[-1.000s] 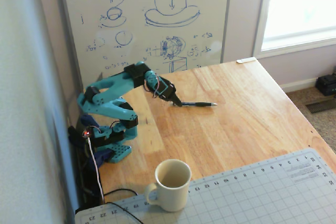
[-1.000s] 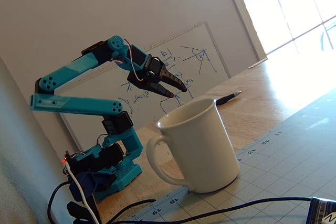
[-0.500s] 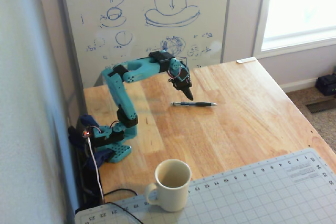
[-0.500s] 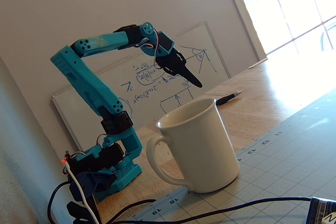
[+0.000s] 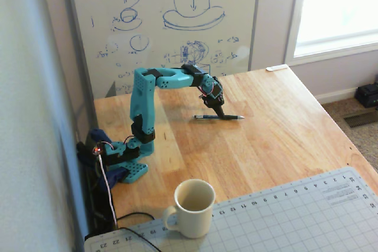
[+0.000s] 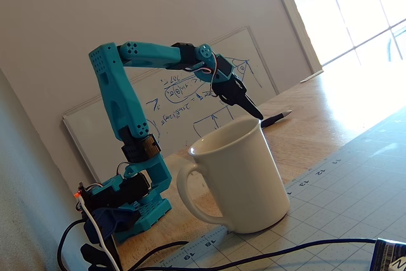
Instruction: Grasp a pen and put it in a mug.
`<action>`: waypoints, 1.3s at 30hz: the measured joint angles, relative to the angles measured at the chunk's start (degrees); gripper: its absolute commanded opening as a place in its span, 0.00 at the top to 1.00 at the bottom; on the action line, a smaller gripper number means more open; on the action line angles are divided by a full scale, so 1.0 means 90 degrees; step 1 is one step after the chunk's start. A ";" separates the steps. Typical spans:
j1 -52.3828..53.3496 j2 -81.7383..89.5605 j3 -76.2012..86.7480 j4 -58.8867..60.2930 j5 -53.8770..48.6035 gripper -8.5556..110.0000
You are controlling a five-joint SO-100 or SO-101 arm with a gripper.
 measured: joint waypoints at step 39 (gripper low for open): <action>0.0000 -0.0537 -0.0059 -0.0068 0.0000 0.93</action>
